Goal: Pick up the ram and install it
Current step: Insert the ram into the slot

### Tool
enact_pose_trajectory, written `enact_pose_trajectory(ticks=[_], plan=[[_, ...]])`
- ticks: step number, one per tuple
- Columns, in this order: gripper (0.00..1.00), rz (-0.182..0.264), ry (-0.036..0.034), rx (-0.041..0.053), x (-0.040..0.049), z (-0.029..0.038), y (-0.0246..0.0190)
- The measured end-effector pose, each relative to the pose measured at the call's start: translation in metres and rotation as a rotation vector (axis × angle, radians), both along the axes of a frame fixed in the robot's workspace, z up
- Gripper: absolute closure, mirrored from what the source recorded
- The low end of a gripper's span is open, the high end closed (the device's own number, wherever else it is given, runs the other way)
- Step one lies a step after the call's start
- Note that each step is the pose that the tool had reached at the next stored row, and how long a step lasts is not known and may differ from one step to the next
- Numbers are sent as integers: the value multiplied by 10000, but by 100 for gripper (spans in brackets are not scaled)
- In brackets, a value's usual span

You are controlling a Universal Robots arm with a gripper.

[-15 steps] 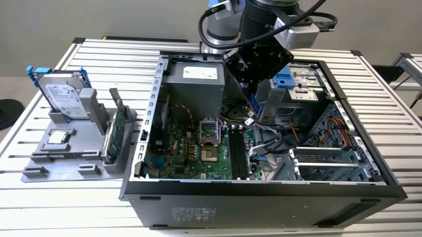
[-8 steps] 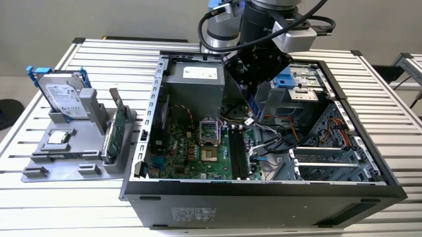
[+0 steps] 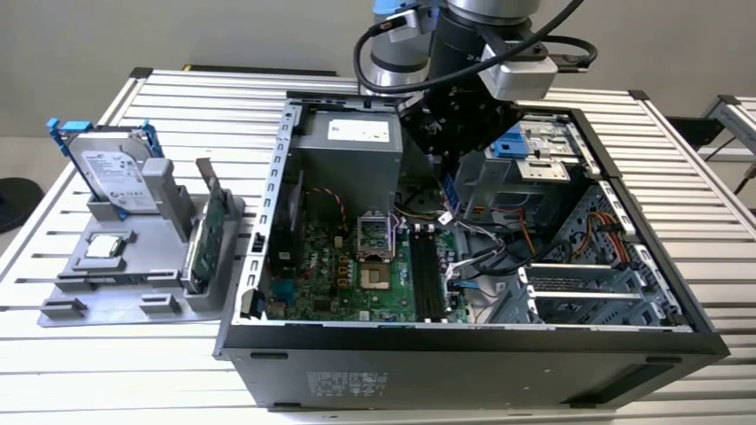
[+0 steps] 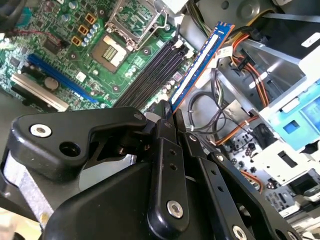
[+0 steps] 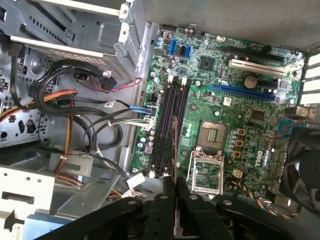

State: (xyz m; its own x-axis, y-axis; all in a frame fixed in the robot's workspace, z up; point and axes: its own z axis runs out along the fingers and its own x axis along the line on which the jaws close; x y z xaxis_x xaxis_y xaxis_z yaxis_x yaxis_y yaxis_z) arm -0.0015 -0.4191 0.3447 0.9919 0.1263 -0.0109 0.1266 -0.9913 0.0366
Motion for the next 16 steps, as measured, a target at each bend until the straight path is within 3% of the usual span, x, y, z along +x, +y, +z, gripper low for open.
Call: enact_pose_trajectory(ticks=[16], plan=[[100, -1181, 1, -1, 62, -77, 0]])
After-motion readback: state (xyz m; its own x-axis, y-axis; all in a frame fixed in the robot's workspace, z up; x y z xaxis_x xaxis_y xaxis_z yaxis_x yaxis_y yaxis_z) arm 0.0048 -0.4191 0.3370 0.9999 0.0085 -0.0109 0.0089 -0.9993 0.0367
